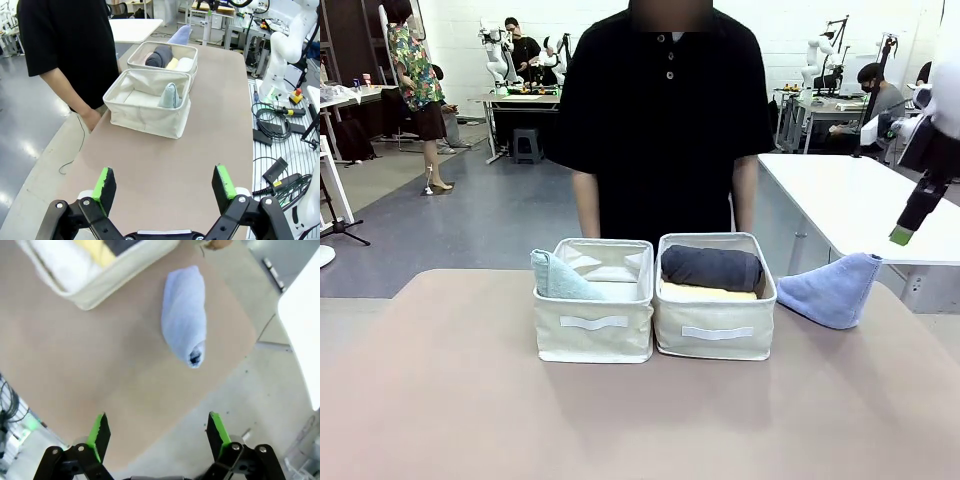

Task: Sort the towels based on their folding style.
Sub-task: Pick up another triangle-folded towel from the table and place it in the left Fabric basket.

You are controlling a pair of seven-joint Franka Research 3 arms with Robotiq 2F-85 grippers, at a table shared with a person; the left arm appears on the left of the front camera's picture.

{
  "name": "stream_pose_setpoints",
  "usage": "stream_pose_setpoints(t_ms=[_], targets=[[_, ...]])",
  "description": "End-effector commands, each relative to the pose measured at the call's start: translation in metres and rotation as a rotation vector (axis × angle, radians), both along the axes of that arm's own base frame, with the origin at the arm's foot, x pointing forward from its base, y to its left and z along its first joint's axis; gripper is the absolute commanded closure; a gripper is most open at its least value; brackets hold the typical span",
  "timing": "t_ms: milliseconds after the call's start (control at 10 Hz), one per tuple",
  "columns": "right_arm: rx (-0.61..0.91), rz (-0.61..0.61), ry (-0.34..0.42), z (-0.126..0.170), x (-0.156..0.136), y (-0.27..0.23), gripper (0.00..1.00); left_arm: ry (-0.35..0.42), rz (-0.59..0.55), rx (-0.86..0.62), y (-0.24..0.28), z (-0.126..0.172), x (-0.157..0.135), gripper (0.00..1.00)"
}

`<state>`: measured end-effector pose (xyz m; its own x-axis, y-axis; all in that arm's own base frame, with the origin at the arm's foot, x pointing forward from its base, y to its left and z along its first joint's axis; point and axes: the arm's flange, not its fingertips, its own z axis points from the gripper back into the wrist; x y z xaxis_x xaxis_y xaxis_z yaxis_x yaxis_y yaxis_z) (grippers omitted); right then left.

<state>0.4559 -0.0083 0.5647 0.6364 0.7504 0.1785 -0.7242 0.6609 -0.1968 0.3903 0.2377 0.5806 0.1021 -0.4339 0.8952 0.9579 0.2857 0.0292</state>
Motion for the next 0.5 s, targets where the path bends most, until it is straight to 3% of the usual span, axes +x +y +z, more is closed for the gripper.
stream_pose_setpoints(t_ms=[0,200,400], targets=[[0.038,0.002,-0.012,-0.021,0.021,-0.011,0.00,-0.023,-0.003,-0.013,0.001,0.001,0.000,0.00],[0.080,-0.040,0.011,-0.035,0.031,-0.016,0.00,-0.023,-0.003,-0.013,0.001,0.001,0.000,0.00],[0.021,-0.025,0.004,-0.029,0.024,-0.011,0.00,-0.023,-0.003,-0.013,0.001,0.001,0.000,0.00]])
